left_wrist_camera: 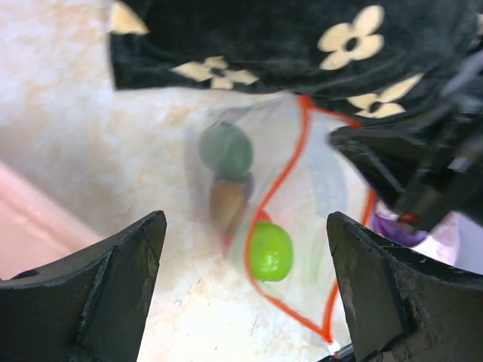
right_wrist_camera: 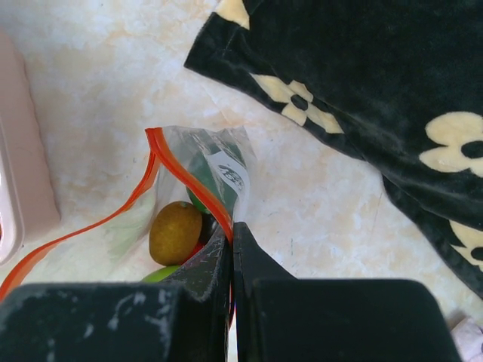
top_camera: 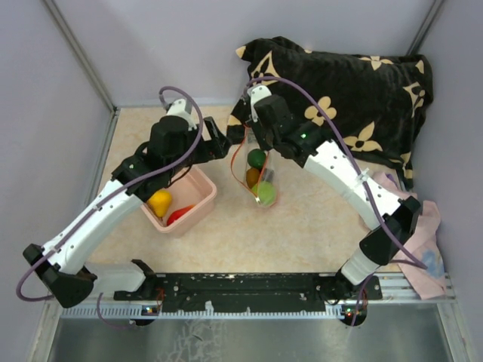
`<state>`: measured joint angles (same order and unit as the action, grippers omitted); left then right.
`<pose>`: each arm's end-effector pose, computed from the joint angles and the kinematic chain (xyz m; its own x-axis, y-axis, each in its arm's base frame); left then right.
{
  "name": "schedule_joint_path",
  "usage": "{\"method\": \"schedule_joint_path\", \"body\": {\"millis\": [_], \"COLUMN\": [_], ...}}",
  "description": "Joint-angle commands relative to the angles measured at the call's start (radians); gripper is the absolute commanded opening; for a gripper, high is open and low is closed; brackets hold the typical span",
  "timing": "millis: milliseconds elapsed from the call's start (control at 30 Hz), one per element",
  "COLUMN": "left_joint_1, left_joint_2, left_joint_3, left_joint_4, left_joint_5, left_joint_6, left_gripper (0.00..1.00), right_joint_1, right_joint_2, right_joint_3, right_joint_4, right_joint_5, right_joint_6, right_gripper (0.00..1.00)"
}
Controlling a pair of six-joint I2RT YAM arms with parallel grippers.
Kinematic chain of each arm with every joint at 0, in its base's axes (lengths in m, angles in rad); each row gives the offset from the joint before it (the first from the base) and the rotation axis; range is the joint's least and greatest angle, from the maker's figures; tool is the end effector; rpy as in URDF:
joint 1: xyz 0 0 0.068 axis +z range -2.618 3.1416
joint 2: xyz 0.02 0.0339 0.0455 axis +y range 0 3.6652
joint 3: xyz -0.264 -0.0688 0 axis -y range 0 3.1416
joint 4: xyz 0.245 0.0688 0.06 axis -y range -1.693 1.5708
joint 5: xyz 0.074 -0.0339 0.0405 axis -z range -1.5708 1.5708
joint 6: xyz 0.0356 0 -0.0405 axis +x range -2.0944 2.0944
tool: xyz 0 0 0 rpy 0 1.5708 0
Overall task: Place the food in the zip-top bag and seal the zipper
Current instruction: Pick up the fake fruit from the bin.
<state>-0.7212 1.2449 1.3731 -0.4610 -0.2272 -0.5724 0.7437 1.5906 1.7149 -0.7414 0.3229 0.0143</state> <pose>0.2107 -0.1746 0.4189 -0.4681 -0.2911 -0.8343 0.2735 0.8501 -0.4501 0.2643 0.2278 0.4050 -0.4323 -0.3792 -0.8181 -0.4454 0.8787 -0.1719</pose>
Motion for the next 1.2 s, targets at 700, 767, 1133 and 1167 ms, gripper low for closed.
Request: {"method": "schedule_joint_path", "body": {"millis": [700,767,1133,1167], "left_joint_1": [0.422,0.428,0.475,0.482], "left_joint_2": [0.042,0.081,0.257,0.283], "left_joint_3": [-0.22,-0.228,-0.296,-0.301], "left_joint_4": [-0.499,-0.5,-0.324,-0.296], "left_joint_5": [-0.108,-0.145,-0.187,-0.186], "left_joint_6": [0.035,0.047,0.001,-0.005], "left_gripper": [0.99,0.99,0.99,0.99], "right_joint_1": [0.003,0.005,-0.002,-0.004], "right_joint_2": [-0.198,-0.203,-0.238,-0.242], "right_joint_3": [-0.165,-0.172,-0.253,-0.261], "right_joint_4": [0.091,0.091,0.114,0.116], "right_joint_5": [0.008,0.004,-0.004,-0.006], "right_joint_6": [-0.005,-0.011,-0.028,-0.029], "right_gripper": [0.0,0.0,0.0,0.0]}}
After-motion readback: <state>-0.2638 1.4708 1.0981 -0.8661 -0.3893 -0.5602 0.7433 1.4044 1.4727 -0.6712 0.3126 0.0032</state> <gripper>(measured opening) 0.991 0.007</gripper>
